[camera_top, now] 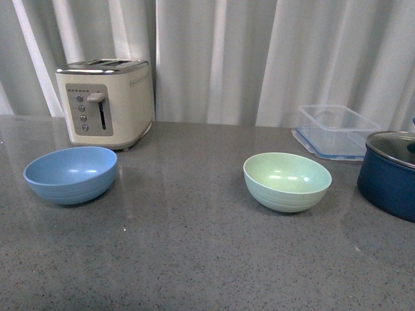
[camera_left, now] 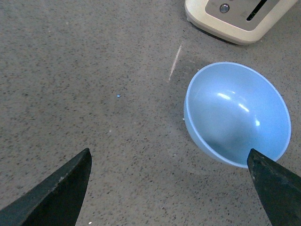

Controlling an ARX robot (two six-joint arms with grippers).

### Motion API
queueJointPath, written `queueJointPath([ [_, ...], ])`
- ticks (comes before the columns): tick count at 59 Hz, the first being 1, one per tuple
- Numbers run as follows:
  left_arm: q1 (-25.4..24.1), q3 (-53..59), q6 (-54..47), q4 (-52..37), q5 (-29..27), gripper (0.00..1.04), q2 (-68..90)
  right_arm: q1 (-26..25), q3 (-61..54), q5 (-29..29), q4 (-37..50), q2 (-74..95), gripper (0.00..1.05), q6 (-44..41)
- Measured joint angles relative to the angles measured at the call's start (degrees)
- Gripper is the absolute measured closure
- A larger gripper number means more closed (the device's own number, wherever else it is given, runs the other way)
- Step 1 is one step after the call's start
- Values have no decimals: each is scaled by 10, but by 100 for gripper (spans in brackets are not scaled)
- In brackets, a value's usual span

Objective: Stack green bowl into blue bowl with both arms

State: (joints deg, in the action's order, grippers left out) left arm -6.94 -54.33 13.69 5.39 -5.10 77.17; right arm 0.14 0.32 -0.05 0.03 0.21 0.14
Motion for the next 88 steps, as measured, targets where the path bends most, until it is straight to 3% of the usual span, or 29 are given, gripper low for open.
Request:
queueJointPath([
  [47, 57, -228, 136, 99, 11, 7, 284, 0, 0, 0, 0, 0, 10, 0],
  [58, 57, -262, 150, 130, 12, 44, 321, 0, 0, 0, 0, 0, 10, 0],
  [66, 57, -283, 158, 149, 23, 78, 324, 0, 0, 0, 0, 0, 10, 0],
  [73, 57, -289, 162, 153, 35, 96, 324, 0, 0, 0, 0, 0, 10, 0],
  [76, 58, -292, 165, 156, 42, 102, 323, 0, 0, 0, 0, 0, 10, 0],
  [88, 74, -294, 167, 157, 68, 101, 289, 0, 0, 0, 0, 0, 10, 0],
])
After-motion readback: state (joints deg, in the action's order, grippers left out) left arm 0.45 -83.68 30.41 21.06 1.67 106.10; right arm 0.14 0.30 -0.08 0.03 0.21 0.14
